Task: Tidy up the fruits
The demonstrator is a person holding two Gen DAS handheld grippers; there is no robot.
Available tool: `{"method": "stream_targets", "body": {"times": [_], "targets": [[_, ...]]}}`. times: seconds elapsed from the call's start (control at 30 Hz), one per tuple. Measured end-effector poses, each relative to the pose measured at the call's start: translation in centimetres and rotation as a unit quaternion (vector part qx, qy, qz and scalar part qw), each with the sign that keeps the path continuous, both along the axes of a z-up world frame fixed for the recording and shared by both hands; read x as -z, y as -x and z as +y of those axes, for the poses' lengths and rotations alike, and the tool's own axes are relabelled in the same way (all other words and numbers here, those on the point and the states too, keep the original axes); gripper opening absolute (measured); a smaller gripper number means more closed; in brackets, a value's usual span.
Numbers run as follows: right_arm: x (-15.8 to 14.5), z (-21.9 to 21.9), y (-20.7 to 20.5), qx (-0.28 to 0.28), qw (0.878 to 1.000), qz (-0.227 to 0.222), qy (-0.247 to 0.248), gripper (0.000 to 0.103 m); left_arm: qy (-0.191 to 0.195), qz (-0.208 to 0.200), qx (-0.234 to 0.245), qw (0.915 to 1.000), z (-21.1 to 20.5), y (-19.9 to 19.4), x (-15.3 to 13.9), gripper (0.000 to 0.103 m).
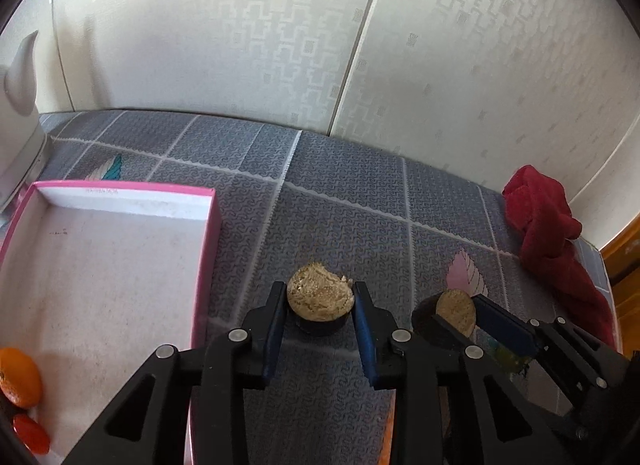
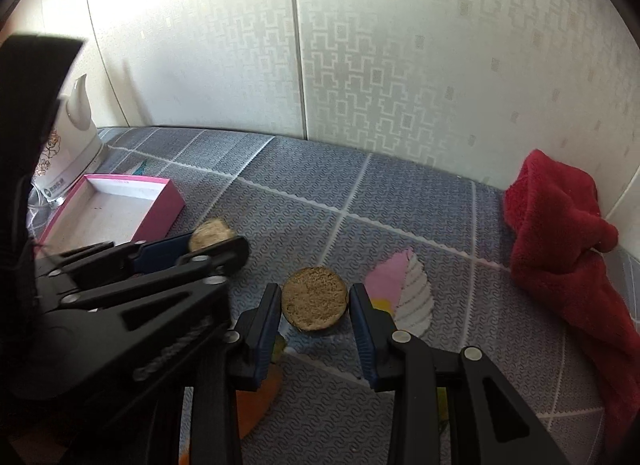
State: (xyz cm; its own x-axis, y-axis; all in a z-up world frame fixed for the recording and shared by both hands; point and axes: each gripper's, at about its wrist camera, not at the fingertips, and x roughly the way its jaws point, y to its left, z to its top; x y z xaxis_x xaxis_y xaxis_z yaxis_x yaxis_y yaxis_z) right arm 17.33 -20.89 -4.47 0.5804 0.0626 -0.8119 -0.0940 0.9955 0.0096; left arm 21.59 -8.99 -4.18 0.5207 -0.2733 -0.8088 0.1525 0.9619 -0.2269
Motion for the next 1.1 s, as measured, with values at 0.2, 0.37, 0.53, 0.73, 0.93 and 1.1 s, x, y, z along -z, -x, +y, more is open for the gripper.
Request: {"method": "stream_targets", "body": {"times": [0.2, 0.37, 0.53, 0.73, 0.93, 1.1], "targets": [[-0.1, -0.2, 1.3, -0.003, 1.0, 0.008, 0.021, 0.035, 0.008, 0.008, -0.009, 0.9999, 1.1, 3.0, -0.1, 0.033], [-0.7, -1.5, 3.0, 0.004, 1.0, 0.01, 0.001, 0.035, -0.019, 0.006, 0.008, 0.9998, 0.7, 6.0, 0.3, 0.033], [-0.9, -2.3, 4.5, 0.022, 0.999, 0.015, -0.03, 0.035, -0.034, -0.005, 0.024, 0.9991, -0.3, 8.6, 0.3, 0.034], [-0.9, -2.2, 5.7, 0.025, 0.999, 0.025, -0.036, 0.035, -0.027, -0.009, 0.043, 0.9987, -0.9, 10.8, 0.6, 0.035], [-0.9, -2.7, 7.2, 0.046, 0.998, 0.032, -0.039, 0.035, -0.042, -0.03, 0.066, 0.9965, -1.6, 13.1, 0.7, 0.035], [-0.7, -2.6, 8.2, 0.051, 0.997, 0.045, -0.023, 0.035, -0.017, -0.032, 0.054, 0.9979, -0.7, 13.7, 0.5, 0.046]]}}
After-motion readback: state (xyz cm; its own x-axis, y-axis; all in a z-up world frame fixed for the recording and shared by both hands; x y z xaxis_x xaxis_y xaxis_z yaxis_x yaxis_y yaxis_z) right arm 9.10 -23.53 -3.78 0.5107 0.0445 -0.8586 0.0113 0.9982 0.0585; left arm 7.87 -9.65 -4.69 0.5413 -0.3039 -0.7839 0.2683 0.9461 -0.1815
